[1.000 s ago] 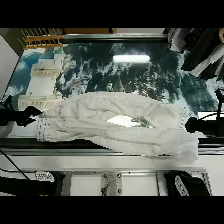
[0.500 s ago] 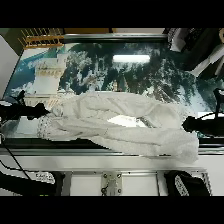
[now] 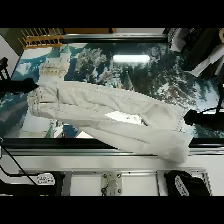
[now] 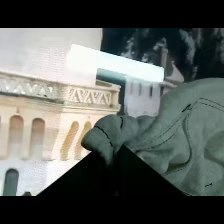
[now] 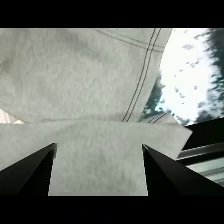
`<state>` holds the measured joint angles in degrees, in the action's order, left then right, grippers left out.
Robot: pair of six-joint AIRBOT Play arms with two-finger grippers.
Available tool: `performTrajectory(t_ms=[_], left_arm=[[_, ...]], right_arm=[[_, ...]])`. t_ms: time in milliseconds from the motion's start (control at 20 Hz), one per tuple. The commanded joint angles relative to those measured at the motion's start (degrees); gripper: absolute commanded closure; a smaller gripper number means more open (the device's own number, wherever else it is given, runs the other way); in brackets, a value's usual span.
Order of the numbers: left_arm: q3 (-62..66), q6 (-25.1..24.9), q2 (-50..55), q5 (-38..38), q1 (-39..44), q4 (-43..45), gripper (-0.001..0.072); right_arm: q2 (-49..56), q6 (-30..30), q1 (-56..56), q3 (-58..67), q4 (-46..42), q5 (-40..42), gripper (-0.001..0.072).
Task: Fold the clothes and pants, and hang the long-sleeved shirts on hangers.
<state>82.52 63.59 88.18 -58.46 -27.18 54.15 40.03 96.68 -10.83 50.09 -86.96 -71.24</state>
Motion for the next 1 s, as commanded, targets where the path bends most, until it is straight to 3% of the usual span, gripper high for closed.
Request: performTrajectory(t_ms=[0, 200, 500, 700, 950], left_arm=[[2.47, 0.02, -1.09, 2.08, 1.07, -0.07, 0.0679], [2.47, 0.02, -1.09, 2.14, 1.25, -0.15, 0.0679], [2.47, 0.04, -1.09, 2.14, 1.27, -0.20, 0.0679], [2.47, 0.04, -1.09, 2.12, 1.38, -0.20, 0.0679], [2.40, 0.04, -1.09, 2.14, 1.38, -0.20, 0.0679]], right_arm=[[5.62, 2.58, -1.51, 0.07, -2.12, 5.29, 0.0129], [17.49, 1.66, -9.14, 0.07, -1.57, 8.15, 0.0128], [35.91, -18.93, -26.67, 0.15, 26.73, 16.57, 0.0127], [46.03, -27.23, -25.59, 2.23, 37.48, 19.67, 0.0129], [52.11, -28.63, -20.33, 7.39, 40.74, 20.52, 0.0134]])
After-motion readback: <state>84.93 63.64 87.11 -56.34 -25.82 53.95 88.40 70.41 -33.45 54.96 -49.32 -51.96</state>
